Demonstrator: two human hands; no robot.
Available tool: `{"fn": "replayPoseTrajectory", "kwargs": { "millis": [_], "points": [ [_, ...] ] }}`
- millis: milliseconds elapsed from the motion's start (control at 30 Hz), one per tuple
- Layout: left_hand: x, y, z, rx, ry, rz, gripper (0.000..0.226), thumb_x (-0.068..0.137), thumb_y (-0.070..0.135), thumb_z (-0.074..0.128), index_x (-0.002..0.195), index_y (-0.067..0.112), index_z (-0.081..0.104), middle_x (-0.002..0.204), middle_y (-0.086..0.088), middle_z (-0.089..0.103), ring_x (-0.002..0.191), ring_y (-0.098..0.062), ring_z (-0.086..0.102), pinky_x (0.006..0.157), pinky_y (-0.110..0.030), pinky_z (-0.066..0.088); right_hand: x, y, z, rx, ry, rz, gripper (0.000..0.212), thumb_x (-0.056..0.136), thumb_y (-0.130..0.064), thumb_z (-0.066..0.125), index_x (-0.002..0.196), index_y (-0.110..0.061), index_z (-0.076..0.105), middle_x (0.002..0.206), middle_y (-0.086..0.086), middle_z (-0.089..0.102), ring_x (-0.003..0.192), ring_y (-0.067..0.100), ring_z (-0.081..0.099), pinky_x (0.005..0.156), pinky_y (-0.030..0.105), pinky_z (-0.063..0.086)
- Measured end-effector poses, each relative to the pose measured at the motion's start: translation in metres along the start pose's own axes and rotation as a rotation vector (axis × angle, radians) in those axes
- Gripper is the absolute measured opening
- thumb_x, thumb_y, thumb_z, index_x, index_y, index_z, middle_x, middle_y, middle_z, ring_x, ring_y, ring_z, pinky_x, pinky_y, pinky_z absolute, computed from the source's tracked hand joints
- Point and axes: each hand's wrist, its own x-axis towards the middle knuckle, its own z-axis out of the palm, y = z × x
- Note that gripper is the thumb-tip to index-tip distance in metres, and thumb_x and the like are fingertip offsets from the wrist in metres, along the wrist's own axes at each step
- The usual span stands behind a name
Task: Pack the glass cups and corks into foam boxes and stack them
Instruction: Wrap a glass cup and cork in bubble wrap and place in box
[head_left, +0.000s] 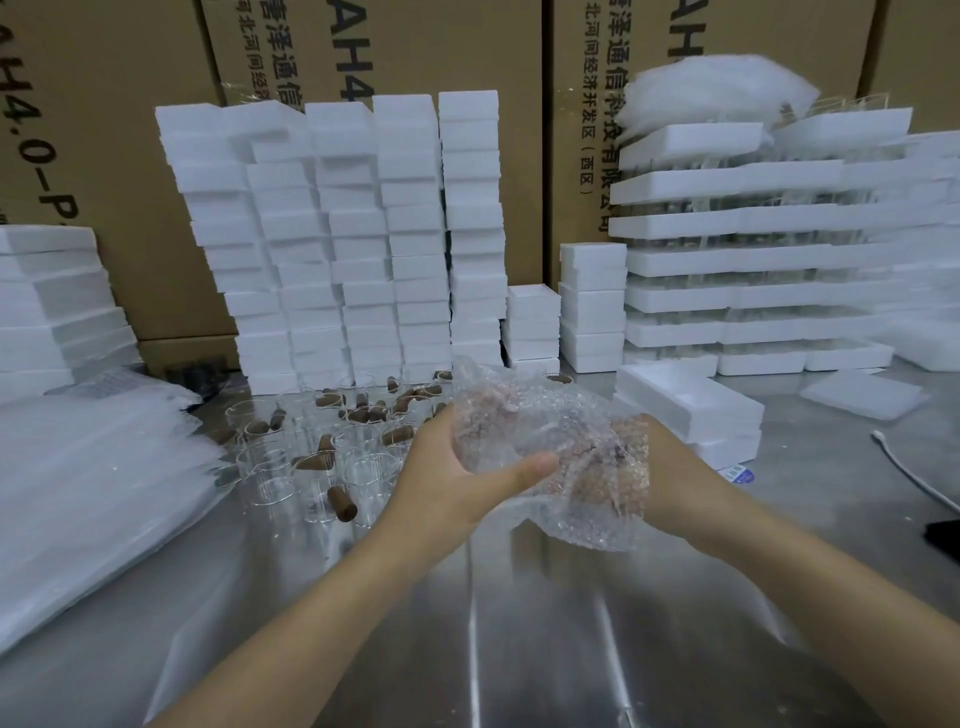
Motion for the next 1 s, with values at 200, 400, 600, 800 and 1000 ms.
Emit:
{"fn": "replayPoseTrajectory", "kwargs": {
  "millis": [200,400,600,800,1000],
  "points": [
    [0.001,-0.004,0.002,-0.068,-0.021,-0.067,0.051,0.074,0.044,0.092,0.114,0.046,0.060,0.105,0.046,0.069,0.099,0.023,0.065,0.076,0.004,0.045,-0.004,-0.002,0.002,0.264,-0.111,-0.029,0.025,0.092,-0.014,0.082,0.110,-0.032,0.079,0.107,-0.001,0.081,0.102,0.017,0.078,0.080,0.027,0.064],
    [-0.001,-0.014,0.008,-0.174,-0.110,-0.091,0.038,0.087,0.016,0.087,0.112,0.034,0.064,0.098,0.031,0.078,0.092,0.013,0.073,0.071,0.000,0.050,-0.003,-0.004,0.007,0.258,-0.159,0.024,0.012,0.082,-0.034,0.083,0.090,-0.024,0.082,0.094,0.004,0.080,0.091,0.020,0.079,0.083,0.039,0.066],
    [0.000,-0.019,0.014,-0.306,-0.206,-0.107,0.050,0.084,0.036,0.089,0.118,0.041,0.052,0.093,0.049,0.068,0.090,0.027,0.064,0.069,0.003,0.047,-0.003,-0.006,0.015,0.245,-0.122,0.028,0.009,0.092,-0.017,0.081,0.090,-0.025,0.080,0.093,-0.002,0.080,0.089,0.015,0.077,0.080,0.035,0.063],
    [0.015,-0.024,-0.001,-0.431,-0.116,-0.127,0.062,0.080,0.033,0.082,0.139,0.028,0.064,0.134,-0.003,0.074,0.124,-0.024,0.072,0.102,-0.044,0.060,-0.005,-0.006,0.015,0.365,-0.073,0.063,0.028,0.080,-0.020,0.092,0.106,-0.015,0.083,0.106,0.008,0.082,0.102,0.024,0.079,0.084,0.031,0.065],
    [0.015,-0.023,-0.001,-0.442,-0.147,-0.142,0.066,0.077,0.028,0.090,0.138,0.023,0.065,0.134,-0.001,0.075,0.127,-0.020,0.070,0.097,-0.022,0.057,-0.009,-0.014,0.014,0.484,-0.185,0.002,0.028,0.093,-0.010,0.079,0.117,-0.024,0.081,0.113,0.002,0.080,0.108,0.018,0.077,0.083,0.024,0.061]
  ]
}}
